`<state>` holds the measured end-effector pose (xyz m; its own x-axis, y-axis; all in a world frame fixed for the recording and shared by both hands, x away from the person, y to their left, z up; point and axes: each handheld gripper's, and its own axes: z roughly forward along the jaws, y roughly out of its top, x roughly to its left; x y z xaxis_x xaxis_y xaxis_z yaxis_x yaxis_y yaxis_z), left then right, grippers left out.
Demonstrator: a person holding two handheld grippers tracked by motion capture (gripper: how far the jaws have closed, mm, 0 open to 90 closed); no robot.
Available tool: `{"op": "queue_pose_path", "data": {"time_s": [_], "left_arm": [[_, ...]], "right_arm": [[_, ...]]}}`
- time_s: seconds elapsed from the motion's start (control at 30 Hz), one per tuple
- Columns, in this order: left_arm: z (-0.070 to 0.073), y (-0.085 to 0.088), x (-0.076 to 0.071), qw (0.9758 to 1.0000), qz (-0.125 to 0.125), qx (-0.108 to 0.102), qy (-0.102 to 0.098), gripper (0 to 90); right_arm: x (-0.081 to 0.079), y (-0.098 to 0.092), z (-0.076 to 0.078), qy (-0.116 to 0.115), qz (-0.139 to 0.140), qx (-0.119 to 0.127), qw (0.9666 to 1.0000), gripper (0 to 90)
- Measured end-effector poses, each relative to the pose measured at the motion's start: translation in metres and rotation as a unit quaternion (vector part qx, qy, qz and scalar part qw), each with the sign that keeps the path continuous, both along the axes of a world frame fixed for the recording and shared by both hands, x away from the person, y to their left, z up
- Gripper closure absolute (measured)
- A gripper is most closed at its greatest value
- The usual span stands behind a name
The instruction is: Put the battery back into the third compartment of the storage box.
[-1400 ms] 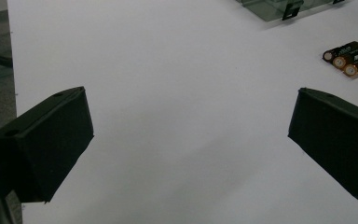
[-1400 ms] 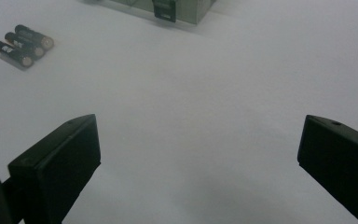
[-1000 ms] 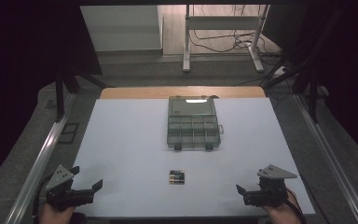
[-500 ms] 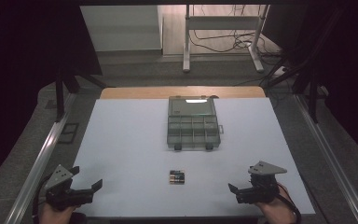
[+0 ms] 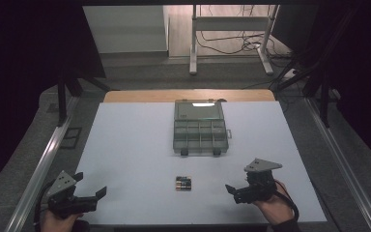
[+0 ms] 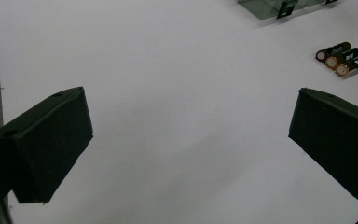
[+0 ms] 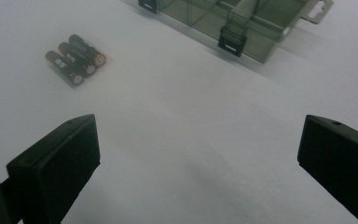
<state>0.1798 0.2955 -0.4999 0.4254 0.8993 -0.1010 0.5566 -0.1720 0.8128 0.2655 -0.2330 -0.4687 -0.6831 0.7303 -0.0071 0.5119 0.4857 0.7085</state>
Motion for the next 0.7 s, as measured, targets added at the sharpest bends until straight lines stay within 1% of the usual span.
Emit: {"op": "queue_pose_path", "data": {"time_s": [0.3,0.5,0.6,0.7], "left_arm": [[0.000,-0.001,0.000,1.0000,-0.003,0.004,0.000,0.1],[0.000,-0.001,0.000,1.0000,-0.002,0.004,0.001,0.0],[0.000,-0.001,0.000,1.0000,-0.001,0.003,0.002,0.1],[0.000,-0.001,0.001,1.0000,-0.001,0.004,0.003,0.0]], "right_arm": [[0.010,0.014,0.000,0.008,0.015,-0.003,0.9998,0.0],[0.017,0.024,0.000,0.017,0.027,-0.009,0.9994,0.0],[0.024,0.032,0.001,0.017,0.036,-0.016,0.9991,0.0],[0.027,0.036,0.001,0.019,0.039,-0.018,0.9989,0.0]]}}
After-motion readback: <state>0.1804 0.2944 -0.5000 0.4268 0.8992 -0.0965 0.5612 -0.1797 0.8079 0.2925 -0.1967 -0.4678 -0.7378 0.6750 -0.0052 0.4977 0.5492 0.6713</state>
